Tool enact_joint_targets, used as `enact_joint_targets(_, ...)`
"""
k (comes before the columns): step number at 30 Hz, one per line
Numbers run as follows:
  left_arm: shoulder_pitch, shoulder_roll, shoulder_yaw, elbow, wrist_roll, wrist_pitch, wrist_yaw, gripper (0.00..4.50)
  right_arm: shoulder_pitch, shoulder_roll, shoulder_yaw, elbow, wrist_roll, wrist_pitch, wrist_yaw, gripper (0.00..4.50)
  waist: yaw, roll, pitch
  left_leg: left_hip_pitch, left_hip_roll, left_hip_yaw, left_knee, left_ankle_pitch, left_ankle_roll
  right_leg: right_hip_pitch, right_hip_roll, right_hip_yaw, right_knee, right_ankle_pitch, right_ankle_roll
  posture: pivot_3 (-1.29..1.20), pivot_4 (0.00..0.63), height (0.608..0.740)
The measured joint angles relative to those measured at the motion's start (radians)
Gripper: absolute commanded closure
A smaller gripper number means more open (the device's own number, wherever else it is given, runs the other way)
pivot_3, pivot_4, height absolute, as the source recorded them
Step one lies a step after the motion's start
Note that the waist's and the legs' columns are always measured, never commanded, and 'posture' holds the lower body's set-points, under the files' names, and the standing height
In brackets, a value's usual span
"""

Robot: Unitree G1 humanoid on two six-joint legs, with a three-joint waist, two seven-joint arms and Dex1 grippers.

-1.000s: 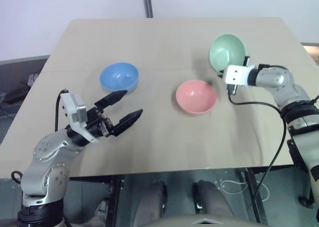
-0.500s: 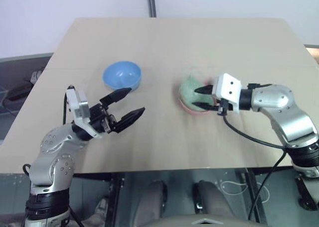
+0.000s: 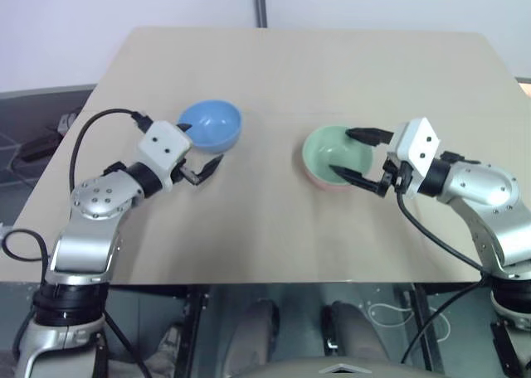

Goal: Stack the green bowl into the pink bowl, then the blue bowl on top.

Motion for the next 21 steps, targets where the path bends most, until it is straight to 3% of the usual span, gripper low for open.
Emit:
enact_joint_targets(5,-0.163,-0.007,-0.173,0.21,0.184,-0.048,0.0,0.0,0.07,0.011,-0.014,-0.066,0.0,0.039,-0.079,0.98,-0.005,0.0,0.0,-0.001,0.0,0.0,0.001,0.0,0.0,-0.001,0.005,0.0,0.001,0.0,0.0,0.0,0.15,0.74)
enact_joint_targets(14,-0.277,-0.076,-0.228,0.417,0.25,-0.17,0.0,4.35,0.164,-0.021,-0.068,-0.107,-0.01,0.046,-0.136,0.9,-0.004,0.0,0.0,-0.002,0.0,0.0,0.003,0.001,-0.001,-0.001,0.002,0.0,0.001,0.0,0.0,0.0,0.15,0.74)
enact_joint_targets(18,-0.295,-0.097,-0.227,0.423,0.219,-0.211,-0.045,4.47,0.199,-0.027,-0.09,-0.139,-0.01,0.054,-0.157,0.9,-0.003,0.0,0.0,-0.002,0.0,0.0,0.006,0.0,-0.001,-0.001,0.002,-0.001,0.003,0.0,0.0,0.0,0.15,0.74)
enact_joint_targets(21,-0.307,-0.124,-0.211,0.381,0.078,-0.227,-0.205,4.47,0.247,-0.029,-0.121,-0.171,-0.011,0.06,-0.174,0.9,0.002,-0.001,0.0,-0.003,0.0,-0.001,0.009,0.0,-0.001,0.0,0.002,-0.002,0.005,0.0,0.0,0.0,0.15,0.74)
